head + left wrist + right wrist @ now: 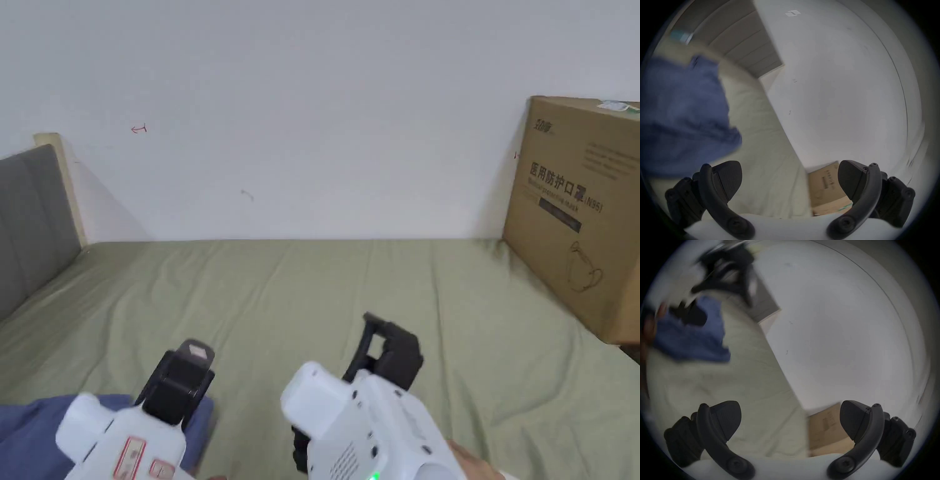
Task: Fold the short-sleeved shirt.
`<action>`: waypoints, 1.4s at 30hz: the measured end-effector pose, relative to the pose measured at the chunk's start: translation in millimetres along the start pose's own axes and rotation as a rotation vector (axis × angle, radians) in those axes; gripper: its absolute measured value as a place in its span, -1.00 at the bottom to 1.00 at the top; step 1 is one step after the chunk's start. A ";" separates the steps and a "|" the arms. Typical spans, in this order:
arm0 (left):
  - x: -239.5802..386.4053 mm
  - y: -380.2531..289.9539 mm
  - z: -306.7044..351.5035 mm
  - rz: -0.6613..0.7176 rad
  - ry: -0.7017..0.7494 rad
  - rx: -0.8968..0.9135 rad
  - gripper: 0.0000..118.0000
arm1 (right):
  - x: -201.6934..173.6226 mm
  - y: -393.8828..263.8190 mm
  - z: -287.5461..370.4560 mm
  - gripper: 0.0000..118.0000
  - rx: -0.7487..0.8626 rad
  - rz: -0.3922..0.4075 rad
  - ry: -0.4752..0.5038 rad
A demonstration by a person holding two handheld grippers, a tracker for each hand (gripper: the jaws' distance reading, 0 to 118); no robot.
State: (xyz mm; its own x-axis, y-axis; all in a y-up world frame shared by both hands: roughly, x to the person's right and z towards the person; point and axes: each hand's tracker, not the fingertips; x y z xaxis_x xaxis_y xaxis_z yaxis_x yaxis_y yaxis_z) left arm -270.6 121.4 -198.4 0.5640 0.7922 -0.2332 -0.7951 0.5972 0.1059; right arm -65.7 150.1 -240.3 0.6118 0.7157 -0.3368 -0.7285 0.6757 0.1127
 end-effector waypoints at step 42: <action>89.1 -13.1 33.8 -0.962 -0.054 -0.001 -1.00 | 70.9 -47.7 26.2 -0.98 -0.021 -0.784 -0.245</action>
State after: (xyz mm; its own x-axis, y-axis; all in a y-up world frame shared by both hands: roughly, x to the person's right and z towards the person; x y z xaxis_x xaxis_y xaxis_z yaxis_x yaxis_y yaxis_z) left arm -202.4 188.4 -187.8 0.9840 -0.0322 -0.1750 0.0132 0.9940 -0.1087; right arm 20.5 173.2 -245.0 0.9937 0.0572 -0.0967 -0.0659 0.9938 -0.0893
